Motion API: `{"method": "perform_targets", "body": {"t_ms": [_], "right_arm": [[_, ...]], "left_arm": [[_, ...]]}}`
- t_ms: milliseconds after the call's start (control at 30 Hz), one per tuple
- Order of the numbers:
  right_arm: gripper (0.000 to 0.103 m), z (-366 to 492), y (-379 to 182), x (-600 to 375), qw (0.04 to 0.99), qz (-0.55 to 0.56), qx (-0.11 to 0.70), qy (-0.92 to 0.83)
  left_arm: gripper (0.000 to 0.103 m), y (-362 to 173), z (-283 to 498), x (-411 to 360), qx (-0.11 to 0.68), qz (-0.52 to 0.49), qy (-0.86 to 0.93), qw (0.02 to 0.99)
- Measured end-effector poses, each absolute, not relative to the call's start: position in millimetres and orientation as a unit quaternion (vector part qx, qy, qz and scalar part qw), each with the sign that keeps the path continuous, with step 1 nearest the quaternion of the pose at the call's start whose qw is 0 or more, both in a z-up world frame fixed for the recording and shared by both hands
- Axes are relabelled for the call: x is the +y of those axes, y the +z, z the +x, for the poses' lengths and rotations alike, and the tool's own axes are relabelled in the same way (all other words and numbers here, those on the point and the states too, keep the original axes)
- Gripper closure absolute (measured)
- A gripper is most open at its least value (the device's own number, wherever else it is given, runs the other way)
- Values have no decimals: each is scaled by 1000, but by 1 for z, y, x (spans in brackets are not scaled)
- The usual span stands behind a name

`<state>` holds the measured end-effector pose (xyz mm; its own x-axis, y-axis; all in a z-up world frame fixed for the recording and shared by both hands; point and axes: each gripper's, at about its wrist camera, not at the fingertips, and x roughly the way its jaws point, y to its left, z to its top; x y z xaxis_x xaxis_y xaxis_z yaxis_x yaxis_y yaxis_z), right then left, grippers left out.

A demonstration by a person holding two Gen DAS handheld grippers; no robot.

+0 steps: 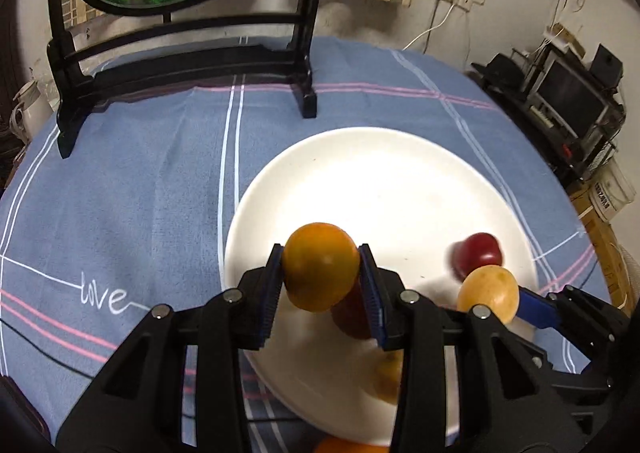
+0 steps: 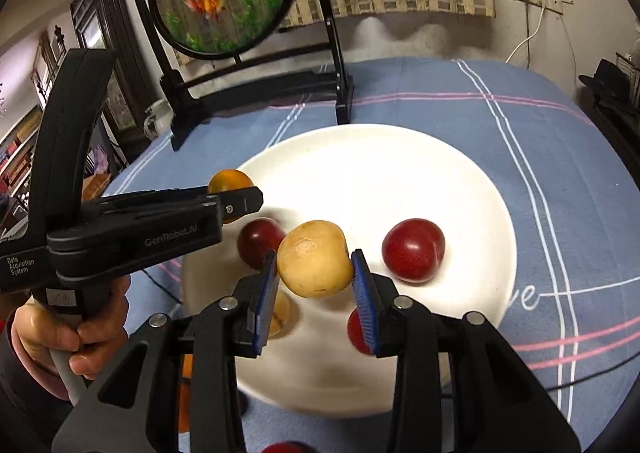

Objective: Organize fruits
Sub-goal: 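Place the pale yellow fruit and orange on the white plate, open both tools, then grasp an orange with the right tool while the left tool grasps a large orange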

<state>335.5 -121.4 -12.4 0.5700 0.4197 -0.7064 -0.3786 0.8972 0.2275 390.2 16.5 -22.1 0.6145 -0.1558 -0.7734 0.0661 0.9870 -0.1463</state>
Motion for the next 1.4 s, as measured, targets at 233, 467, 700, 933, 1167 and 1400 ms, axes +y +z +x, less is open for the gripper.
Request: {"method": "perform_targets", "body": {"t_ms": [233,467,700,933,1167,1400], "right_arm": [[63,343,-19,-117,873,16,432,227],[51,313,17,-130,891,25,382,244],[50,258,22,-150,900,16,358,249],[48,214,-4,-169,890,10,376,258],[48,199,-17,-173,878,4,402,260],[48,199,-28,-168,869,-3,425,255]], "left_arm": [[52,-25,394,20,433,-45,-47,899],[17,17,342,28,380,-54,-37,923],[9,21,254,31,353,-65,-44,932],[7,-12,194,19,355,-42,-63,932],[7,-31,179,15,381,-37,-66,921],[7,-33,179,14,385,-35,-67,920]]}}
